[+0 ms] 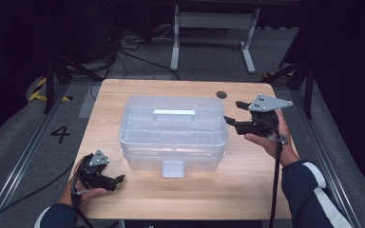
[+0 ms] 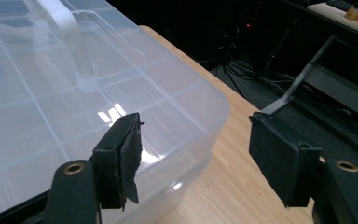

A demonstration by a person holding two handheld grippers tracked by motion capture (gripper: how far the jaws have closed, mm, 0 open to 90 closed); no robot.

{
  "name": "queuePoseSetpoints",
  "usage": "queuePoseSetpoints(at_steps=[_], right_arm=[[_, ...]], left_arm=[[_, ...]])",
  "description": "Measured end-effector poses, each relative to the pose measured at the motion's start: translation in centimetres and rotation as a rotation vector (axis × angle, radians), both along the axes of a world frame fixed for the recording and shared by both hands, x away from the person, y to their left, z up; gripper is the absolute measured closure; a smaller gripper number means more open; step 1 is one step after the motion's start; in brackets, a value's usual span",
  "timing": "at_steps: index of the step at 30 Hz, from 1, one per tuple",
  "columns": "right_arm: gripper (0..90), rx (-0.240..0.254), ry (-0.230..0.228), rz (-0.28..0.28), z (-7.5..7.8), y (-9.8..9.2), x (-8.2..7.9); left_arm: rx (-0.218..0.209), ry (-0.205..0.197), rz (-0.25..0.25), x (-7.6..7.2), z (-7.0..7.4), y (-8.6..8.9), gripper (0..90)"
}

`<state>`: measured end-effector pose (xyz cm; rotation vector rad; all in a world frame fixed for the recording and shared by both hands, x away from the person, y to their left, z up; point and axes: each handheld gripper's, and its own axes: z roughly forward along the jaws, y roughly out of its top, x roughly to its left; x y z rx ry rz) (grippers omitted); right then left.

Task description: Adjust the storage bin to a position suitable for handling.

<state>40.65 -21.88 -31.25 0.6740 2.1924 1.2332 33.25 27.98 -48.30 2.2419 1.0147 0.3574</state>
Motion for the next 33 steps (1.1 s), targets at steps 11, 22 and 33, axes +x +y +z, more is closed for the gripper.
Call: queuePoseSetpoints(at_steps=[11,22,33], right_arm=[[35.6,-0.010,0.010,0.052,-0.4,2.9,0.5],[38.3,-0.039,0.011,0.086,-0.4,5.4,1.4],[42.1,-0.065,0.005,0.100,-0.3,7.5,1.9]], left_arm=[[-0.001,0.001,0.001,0.0,0.0,0.0,0.4],[-0.001,0.001,0.000,0.0,0.0,0.0,0.5],[-0.001,0.002,-0.001,0.0,0.0,0.0,0.5]])
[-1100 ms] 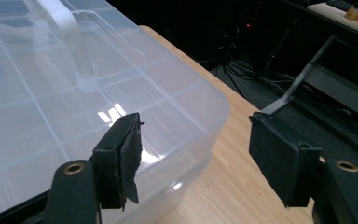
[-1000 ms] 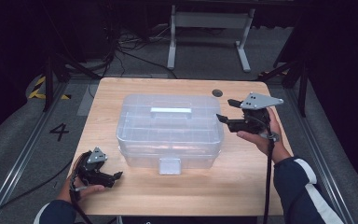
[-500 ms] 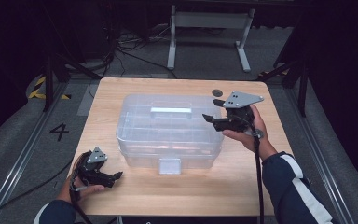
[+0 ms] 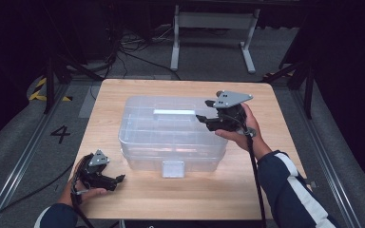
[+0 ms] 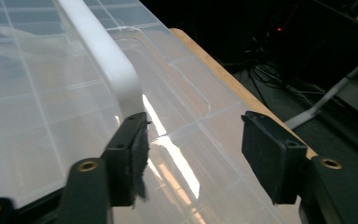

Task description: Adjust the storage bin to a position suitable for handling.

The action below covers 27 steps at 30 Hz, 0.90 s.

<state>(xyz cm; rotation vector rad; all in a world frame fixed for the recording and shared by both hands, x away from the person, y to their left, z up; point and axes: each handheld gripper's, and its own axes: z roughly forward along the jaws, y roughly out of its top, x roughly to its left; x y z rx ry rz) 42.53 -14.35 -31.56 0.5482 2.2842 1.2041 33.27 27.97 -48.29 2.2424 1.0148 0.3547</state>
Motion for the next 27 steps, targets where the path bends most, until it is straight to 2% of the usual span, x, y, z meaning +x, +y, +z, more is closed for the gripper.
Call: queuePoseSetpoints(at_steps=[4,21,23,27], right_arm=[[45.3,0.007,0.019,0.019,0.2,-0.1,0.3],[47.7,0.008,0.017,0.057,0.2,-0.2,-0.8],[48.8,0.010,0.029,0.075,0.0,-0.1,-1.0],[52.6,-0.011,0.011,0.092,0.1,0.8,-1.3]], left_arm=[[0.001,0.001,-0.001,0.0,0.0,0.0,0.5],[0.005,0.000,-0.006,0.1,0.0,0.0,0.5],[0.005,0.000,-0.006,0.1,0.0,0.0,0.5],[0.006,0.000,-0.006,0.1,0.0,0.0,0.5]])
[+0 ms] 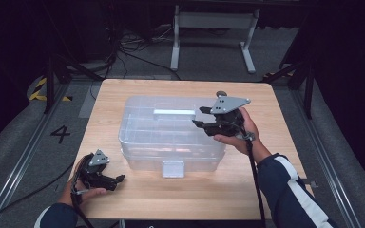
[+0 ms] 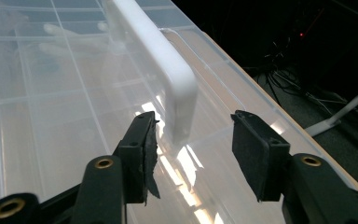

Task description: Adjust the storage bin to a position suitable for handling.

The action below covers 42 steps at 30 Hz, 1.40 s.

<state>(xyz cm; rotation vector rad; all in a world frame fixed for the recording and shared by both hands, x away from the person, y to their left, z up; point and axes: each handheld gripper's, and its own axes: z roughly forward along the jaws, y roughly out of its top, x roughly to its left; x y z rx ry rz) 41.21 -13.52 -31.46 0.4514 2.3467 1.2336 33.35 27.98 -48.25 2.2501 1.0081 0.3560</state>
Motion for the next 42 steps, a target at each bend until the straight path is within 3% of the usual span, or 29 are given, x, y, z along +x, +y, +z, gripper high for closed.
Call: queuePoseSetpoints(at_steps=[5,7,12,15,19,21,25,26,38,42], right_arm=[[69.4,-0.021,-0.009,0.031,0.6,0.7,0.1],[72.1,-0.020,0.003,0.040,0.7,0.8,0.3],[75.7,-0.026,0.014,0.049,0.9,1.2,0.5],[75.1,-0.052,-0.009,0.040,1.0,1.7,0.4],[75.2,-0.066,-0.004,0.043,1.2,1.8,0.4],[75.2,-0.074,0.000,0.040,1.3,1.9,0.4],[75.0,-0.065,0.006,0.032,1.5,1.9,0.6],[74.9,-0.061,0.010,0.031,1.6,1.8,0.7],[74.1,-0.049,0.036,0.029,2.5,1.8,1.6],[73.9,-0.046,0.041,0.032,2.7,1.8,1.9]], left_arm=[[-0.006,-0.010,0.004,0.0,0.0,0.1,1.8],[0.003,-0.025,0.005,0.0,0.1,0.2,5.9],[-0.024,-0.021,0.017,-0.1,0.2,0.2,13.5],[-0.021,-0.035,0.012,0.0,0.4,0.2,23.6],[-0.013,-0.029,0.006,0.1,0.6,-0.5,32.5],[-0.008,-0.038,0.003,0.0,1.0,-0.7,33.2],[-0.043,-0.077,0.012,-0.3,1.7,-0.8,34.0],[-0.046,-0.104,0.020,-0.4,2.2,-0.8,34.3],[-0.081,-0.179,0.043,-1.1,4.8,-1.7,35.5],[-0.094,-0.201,0.012,-1.4,5.6,-2.1,35.0]])
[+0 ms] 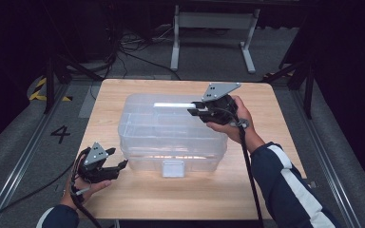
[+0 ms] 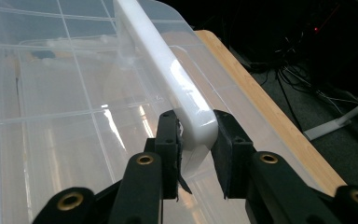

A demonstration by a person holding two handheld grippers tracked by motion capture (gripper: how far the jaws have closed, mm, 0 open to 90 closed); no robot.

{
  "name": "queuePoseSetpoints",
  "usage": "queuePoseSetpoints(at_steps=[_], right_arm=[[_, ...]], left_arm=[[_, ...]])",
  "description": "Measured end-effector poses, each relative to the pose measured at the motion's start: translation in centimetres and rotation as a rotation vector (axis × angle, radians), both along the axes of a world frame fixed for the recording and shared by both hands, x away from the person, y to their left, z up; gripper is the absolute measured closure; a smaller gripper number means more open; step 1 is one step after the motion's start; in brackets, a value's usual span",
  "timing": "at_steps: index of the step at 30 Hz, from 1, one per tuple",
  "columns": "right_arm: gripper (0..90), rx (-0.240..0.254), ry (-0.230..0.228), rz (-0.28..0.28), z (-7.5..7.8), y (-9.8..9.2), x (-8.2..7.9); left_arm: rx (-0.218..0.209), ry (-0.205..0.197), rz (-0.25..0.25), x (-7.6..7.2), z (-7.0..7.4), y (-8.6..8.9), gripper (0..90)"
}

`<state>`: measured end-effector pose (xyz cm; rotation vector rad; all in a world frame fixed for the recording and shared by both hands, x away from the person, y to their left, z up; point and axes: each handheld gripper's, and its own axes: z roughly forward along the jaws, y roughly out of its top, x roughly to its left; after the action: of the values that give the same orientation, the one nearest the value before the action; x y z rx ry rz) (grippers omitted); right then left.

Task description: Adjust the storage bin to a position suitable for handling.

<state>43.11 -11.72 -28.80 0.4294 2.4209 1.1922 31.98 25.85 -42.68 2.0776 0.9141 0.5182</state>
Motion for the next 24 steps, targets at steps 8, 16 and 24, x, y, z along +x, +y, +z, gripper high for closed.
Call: queuePoseSetpoints(at_steps=[8,16,24], right_arm=[[72.9,-0.010,0.001,-0.014,0.6,0.2,0.4],[72.6,-0.029,-0.014,-0.027,0.8,0.5,0.6],[72.3,-0.028,-0.006,-0.028,0.8,0.5,0.7]], left_arm=[[-0.004,-0.027,-0.055,-0.6,1.0,-0.9,36.3],[-0.066,-0.046,-0.060,-0.7,2.2,-1.1,36.2],[-0.056,-0.060,-0.046,-0.1,2.7,-1.8,40.1]])
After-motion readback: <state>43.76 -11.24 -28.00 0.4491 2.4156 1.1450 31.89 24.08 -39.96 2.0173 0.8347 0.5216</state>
